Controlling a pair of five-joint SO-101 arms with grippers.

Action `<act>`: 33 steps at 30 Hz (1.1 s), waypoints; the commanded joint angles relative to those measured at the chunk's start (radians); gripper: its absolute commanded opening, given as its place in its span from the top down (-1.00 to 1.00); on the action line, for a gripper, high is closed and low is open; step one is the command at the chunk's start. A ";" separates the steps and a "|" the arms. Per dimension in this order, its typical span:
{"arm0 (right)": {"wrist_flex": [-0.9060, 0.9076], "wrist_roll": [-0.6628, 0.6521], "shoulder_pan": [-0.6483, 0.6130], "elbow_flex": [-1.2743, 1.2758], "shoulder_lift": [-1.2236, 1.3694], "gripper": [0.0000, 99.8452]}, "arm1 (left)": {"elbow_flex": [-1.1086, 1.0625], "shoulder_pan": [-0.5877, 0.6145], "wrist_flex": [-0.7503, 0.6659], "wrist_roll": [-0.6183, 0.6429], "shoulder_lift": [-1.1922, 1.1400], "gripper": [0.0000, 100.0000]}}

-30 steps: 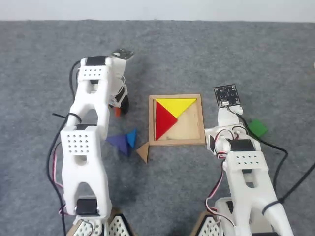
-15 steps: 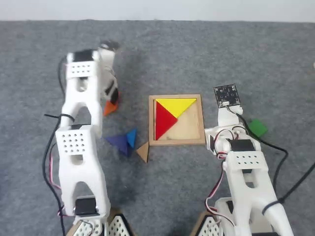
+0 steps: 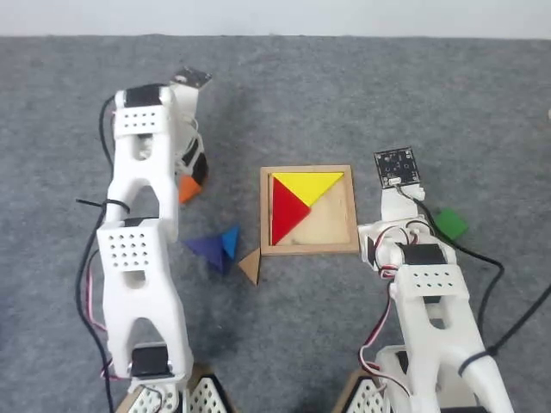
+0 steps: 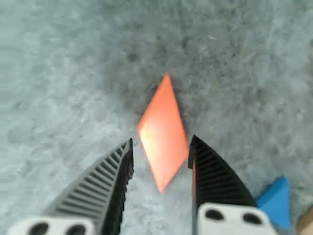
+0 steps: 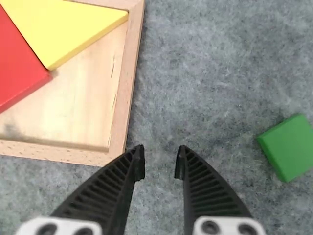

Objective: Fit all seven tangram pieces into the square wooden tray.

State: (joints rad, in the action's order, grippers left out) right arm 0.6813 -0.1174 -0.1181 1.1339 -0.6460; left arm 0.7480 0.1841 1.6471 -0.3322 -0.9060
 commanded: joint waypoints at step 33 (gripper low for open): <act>-0.016 -0.005 0.084 -0.012 -0.050 0.79 | 0.140 -0.133 0.110 0.166 0.000 0.94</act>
State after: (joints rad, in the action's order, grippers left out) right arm 0.6813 -0.1174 -0.0568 1.1339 -0.6460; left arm 0.8539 0.0936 1.7116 -0.1956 -0.9751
